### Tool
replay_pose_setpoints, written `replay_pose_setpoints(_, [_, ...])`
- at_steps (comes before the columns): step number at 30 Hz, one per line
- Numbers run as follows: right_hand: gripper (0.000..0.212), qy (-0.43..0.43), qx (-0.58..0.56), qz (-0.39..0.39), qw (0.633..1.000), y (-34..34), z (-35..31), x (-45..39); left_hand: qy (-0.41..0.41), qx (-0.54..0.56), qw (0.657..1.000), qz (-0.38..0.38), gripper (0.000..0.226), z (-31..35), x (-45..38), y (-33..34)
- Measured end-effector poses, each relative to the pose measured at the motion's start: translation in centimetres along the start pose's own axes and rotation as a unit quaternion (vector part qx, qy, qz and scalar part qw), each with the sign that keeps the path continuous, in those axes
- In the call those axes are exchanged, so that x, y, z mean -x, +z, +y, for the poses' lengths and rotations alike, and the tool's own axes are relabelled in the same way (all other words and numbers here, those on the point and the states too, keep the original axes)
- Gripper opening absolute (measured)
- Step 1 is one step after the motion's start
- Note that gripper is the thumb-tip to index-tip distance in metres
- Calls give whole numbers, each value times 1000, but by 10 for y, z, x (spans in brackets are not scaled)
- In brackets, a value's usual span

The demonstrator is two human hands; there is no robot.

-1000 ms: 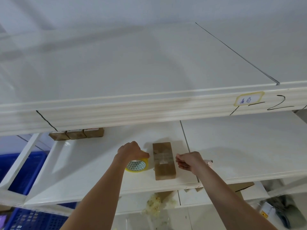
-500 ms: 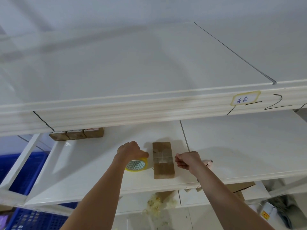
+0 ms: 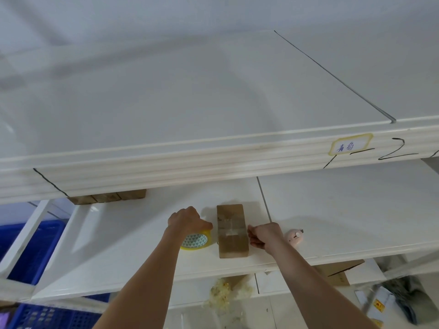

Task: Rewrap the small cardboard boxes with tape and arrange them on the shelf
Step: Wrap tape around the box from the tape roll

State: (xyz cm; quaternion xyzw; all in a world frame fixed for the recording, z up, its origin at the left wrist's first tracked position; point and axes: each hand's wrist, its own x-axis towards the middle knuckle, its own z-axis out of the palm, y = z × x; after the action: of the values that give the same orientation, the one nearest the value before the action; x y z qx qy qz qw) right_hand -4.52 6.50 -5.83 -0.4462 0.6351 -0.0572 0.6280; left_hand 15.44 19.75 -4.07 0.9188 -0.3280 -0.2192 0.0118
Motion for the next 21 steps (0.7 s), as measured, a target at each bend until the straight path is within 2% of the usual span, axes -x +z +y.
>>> replay_pose_setpoints(6, [6,-27,-8,44,999,-15,14,-3,5,-3,1000,-2,59,-1,0,5])
replay_pose_setpoints(10, [18,-152,67,135,977,-14,6,8,10,4,1000,2,58,2,0,5])
replay_pose_setpoints(13, [19,-258,171,146,940,4,-3,24,7,8,1000,3,59,2,-1,4])
replay_pose_setpoints(15, [13,-293,233,133,918,19,-7,33,5,10,1000,1,60,1,-2,5])
replay_pose_setpoints(18, [12,-279,332,95,896,36,-8,40,5,12,1000,-3,60,1,-1,4])
replay_pose_setpoints(21, [8,-250,356,91,896,42,-4,38,3,20,1000,-4,61,1,0,3])
